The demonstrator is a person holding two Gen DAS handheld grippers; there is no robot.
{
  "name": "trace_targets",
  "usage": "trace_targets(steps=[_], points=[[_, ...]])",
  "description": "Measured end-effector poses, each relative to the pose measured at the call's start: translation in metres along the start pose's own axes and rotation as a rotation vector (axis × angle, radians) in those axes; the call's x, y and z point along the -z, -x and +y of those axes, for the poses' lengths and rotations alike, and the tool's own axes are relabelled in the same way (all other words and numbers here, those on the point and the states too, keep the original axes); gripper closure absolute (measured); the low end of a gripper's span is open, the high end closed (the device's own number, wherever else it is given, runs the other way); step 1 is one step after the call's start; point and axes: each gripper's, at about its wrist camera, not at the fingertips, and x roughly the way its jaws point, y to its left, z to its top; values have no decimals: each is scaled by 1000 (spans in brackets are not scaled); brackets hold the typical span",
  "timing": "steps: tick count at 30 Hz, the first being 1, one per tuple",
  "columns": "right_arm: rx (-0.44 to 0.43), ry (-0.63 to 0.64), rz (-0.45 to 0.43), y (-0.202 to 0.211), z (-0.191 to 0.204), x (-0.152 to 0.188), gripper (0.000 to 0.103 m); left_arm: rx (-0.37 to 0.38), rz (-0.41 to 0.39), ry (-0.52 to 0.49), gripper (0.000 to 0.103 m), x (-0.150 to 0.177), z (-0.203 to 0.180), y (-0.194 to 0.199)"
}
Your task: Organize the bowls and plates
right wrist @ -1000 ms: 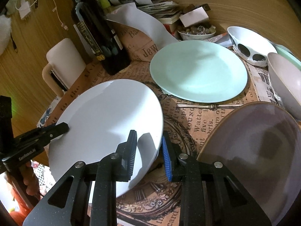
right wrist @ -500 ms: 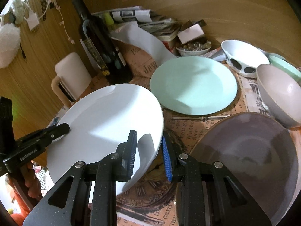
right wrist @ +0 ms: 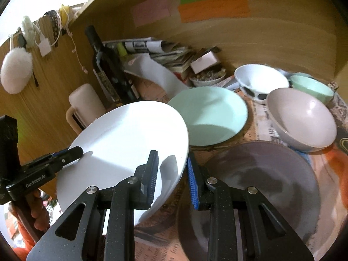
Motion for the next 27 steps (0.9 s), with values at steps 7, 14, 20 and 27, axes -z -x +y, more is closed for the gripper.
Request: trace_targets(steps=[7, 14, 20, 27], points=[[18, -21, -39, 23, -16, 3, 79, 33, -6, -28, 80, -3, -25, -1], [51, -54, -73, 45, -37, 9, 79, 74, 2, -56, 80, -6, -51, -8], [82, -76, -87, 61, -57, 14, 79, 111, 14, -83, 80, -9, -73, -17], [114, -109, -90, 74, -81, 23, 79, 136, 35, -122, 80, -6, -98, -27]])
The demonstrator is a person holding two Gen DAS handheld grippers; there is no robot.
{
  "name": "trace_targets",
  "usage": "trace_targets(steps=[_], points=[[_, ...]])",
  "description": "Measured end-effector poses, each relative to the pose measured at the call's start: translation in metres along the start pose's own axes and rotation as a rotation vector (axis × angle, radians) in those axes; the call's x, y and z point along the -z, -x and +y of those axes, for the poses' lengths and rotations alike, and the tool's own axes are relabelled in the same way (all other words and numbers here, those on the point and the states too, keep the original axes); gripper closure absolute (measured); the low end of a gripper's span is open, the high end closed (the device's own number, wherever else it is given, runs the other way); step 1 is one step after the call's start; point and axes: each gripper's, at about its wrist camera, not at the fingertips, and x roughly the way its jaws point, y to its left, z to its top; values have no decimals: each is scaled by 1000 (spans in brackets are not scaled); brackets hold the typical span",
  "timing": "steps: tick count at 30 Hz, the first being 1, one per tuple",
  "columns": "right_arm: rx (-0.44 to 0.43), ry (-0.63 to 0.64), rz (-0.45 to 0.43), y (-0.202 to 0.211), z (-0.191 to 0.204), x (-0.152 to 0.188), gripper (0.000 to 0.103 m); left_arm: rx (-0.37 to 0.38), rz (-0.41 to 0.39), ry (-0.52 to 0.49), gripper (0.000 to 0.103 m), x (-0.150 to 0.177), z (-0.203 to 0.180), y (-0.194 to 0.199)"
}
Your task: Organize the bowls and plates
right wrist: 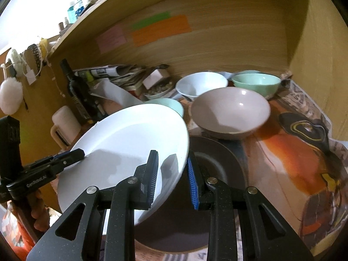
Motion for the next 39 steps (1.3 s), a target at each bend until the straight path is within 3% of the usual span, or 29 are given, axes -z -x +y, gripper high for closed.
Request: trace_targets(steps=[18, 39], points=[[57, -78, 73, -7, -43, 19, 79, 35, 99, -39, 80, 13, -27, -39], [91, -94, 116, -17, -52, 27, 79, 48, 180, -42, 79, 19, -25, -70]])
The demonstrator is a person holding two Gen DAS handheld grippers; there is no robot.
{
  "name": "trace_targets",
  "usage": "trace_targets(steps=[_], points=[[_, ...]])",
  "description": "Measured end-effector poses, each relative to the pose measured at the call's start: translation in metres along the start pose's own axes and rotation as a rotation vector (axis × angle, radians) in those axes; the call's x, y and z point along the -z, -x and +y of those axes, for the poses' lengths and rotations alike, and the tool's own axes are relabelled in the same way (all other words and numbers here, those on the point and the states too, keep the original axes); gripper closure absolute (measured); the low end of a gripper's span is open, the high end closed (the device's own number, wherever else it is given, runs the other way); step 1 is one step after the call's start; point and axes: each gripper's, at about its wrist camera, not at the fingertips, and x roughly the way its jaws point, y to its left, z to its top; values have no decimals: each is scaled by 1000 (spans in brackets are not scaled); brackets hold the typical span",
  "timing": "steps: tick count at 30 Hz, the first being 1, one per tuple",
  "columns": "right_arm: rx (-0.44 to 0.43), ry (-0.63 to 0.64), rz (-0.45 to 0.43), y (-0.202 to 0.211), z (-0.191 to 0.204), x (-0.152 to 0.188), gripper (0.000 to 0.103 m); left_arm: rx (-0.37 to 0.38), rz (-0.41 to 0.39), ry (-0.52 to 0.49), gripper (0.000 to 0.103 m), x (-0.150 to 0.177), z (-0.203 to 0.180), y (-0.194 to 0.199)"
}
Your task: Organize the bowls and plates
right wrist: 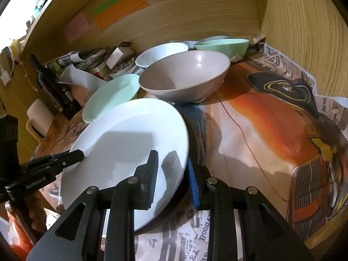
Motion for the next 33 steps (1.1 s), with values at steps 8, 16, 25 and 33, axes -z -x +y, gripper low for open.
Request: trace_targets(steps=[8, 16, 25, 33], points=[[-6, 7, -6, -2, -1, -1, 77, 8, 0, -7, 79, 1, 0, -2], [47, 69, -14, -2, 9, -1, 77, -7, 5, -28, 74, 0, -4, -4], [53, 72, -2, 0, 7, -3, 78, -11, -19, -30, 69, -1, -4, 1], [87, 77, -77, 20, 5, -9, 57, -32, -106, -40, 59, -8, 0, 27]])
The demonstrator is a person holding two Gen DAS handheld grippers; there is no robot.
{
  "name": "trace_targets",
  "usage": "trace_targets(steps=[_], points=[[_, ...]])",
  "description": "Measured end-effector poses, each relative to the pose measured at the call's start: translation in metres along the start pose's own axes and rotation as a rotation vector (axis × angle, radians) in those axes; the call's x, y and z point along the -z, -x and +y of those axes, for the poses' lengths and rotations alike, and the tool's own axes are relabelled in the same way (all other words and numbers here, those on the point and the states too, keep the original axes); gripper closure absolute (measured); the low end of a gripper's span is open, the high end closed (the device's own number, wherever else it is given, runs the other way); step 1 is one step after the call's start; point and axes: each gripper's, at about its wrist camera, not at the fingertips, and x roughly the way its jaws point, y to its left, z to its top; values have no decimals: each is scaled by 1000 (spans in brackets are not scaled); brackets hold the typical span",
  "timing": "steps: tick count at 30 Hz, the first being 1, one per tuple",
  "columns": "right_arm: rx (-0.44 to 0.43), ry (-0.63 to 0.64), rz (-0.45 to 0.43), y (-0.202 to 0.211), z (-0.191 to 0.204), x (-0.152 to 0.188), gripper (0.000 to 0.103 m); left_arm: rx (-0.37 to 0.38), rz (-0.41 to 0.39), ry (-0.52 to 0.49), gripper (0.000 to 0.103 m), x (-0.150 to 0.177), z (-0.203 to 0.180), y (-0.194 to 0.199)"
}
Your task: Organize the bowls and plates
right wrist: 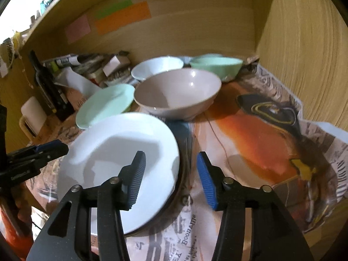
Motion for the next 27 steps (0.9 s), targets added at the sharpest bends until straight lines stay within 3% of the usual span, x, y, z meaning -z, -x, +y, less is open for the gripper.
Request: trace_targets(steps=[5, 15, 20, 27], points=[[-32, 22, -24, 5, 10, -9, 57, -41, -75, 10, 47, -7, 11, 23], [-155, 108, -47, -9, 48, -46, 56, -145, -175, 80, 42, -34, 55, 50], [-172, 185, -51, -25, 70, -67, 56, -155, -166, 131, 42, -49, 80, 40], [-211, 222, 34, -66, 92, -89, 56, -139, -86, 174, 42, -65, 110, 6]])
